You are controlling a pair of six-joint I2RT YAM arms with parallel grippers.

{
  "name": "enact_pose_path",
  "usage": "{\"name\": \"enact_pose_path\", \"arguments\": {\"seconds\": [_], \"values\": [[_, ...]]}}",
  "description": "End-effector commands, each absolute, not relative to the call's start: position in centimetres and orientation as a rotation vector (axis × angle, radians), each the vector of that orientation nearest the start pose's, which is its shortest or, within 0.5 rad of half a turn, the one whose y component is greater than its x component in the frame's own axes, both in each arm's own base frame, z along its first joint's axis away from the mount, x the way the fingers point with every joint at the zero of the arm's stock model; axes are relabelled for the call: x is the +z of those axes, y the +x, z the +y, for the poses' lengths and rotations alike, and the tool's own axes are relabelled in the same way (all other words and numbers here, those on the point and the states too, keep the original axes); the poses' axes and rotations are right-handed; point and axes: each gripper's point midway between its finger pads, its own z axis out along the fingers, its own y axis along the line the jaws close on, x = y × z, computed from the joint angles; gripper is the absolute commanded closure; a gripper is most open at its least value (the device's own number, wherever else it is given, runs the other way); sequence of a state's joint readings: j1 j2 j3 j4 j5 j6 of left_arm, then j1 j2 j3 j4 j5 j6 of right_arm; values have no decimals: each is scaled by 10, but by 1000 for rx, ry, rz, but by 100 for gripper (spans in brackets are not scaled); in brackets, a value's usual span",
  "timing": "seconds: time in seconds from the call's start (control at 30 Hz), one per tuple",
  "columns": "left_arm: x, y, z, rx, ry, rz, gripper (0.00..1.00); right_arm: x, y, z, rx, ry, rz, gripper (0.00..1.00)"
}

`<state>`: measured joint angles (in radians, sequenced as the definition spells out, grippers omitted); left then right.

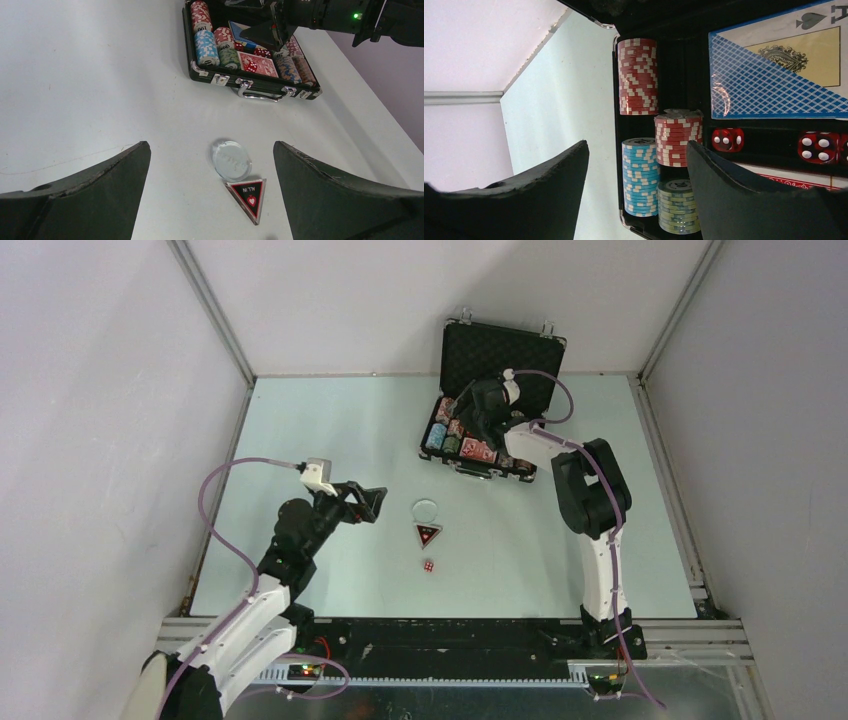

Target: Pack up texas hold em set

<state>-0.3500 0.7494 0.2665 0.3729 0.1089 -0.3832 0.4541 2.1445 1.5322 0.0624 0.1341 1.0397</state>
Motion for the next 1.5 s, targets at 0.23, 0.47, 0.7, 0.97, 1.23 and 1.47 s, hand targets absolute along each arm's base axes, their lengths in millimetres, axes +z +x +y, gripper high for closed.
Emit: {"name": "enact_pose_path", "arguments": {"seconds": [0.23,0.47,0.7,0.97,1.23,1.47], "values": [[176,283,-138,-625,69,1689,0,160,492,282,702,424,2074,28],[178,284,-134,-608,54,1680,0,132,388,286,491,121,2320,26],[176,285,-132,-604,36,1681,0,97,310,266,244,147,2564,37],[173,285,-137,-632,37,1690,0,61,241,293,180,96,2729,44],[172,286,-138,-637,33,1694,0,45,192,324,218,79,2815,49],[168,294,-118,-547,-96,1706,0,40,173,328,253,148,2853,53]]}}
